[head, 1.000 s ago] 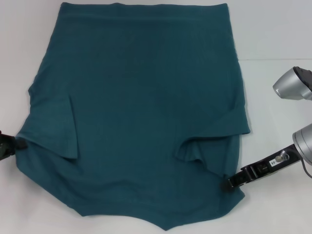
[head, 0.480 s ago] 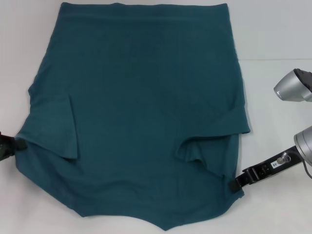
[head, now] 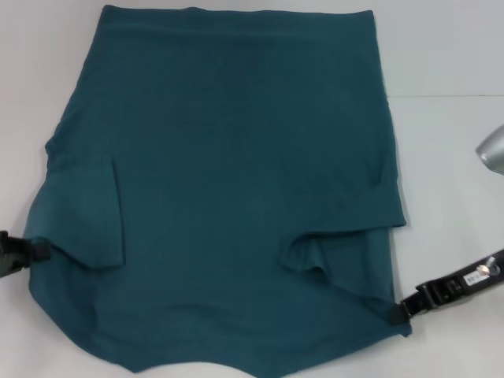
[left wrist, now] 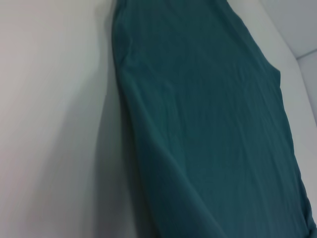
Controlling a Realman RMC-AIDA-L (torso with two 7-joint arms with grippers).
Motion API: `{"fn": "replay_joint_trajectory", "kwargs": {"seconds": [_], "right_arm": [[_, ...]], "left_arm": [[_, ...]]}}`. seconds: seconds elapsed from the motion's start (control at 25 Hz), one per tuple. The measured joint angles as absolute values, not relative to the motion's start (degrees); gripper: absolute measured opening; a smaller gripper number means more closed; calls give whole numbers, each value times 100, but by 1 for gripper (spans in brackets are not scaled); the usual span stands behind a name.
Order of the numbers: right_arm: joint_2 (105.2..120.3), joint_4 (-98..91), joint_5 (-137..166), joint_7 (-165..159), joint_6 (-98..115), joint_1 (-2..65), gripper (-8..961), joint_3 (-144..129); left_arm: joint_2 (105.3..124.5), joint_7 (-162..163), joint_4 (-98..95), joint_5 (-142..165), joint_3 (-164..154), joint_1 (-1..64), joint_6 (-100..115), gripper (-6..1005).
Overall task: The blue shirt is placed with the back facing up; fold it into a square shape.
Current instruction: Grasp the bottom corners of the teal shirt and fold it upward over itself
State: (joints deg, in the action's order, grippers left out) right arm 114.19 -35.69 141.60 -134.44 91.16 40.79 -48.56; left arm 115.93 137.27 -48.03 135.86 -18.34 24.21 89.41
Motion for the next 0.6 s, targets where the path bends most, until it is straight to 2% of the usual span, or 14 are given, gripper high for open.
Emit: {"fn": "replay_joint_trajectory", "kwargs": {"seconds": [0.16,0.6], "right_arm": [[11344,-3640,14175,-13483,9437,3912,38,-4725],[11273,-3865,14213,-13526,10027,3427,57,-4793]], "left_arm": [[11589,13693,-4970,13597,-1839,2251,9252,15],[11633,13531,-5316,13973,-1828,1827,10146,15]]}}
